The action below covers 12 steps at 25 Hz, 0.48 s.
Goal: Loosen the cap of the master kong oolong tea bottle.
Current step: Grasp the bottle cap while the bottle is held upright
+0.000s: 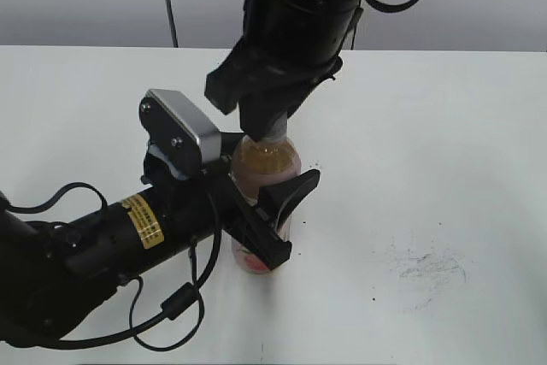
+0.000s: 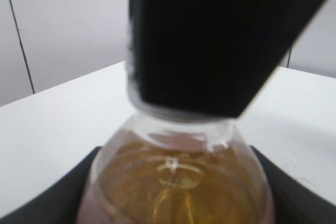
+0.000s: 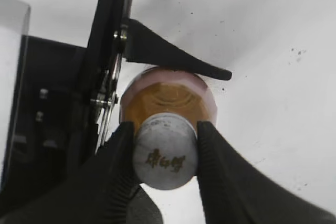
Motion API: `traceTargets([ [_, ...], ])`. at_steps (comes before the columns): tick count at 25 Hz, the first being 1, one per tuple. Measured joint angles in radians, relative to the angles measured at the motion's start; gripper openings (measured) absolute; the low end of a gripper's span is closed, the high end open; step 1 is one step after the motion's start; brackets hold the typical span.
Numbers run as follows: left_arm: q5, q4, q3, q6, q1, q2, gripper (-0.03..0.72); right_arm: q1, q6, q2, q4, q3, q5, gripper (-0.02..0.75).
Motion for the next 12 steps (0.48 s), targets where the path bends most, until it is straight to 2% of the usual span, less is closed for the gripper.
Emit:
traceTargets([
  [7,0.0,0.0,0.0,0.0,0.0,0.0,0.447,0.0,-0.441,0.0,0.006,0.0,0.0,0.27],
  [12,0.0,0.001,0.0,0.0,0.0,0.0,0.447,0.0,-0.856,0.0,0.011,0.0,0.0,0.27],
])
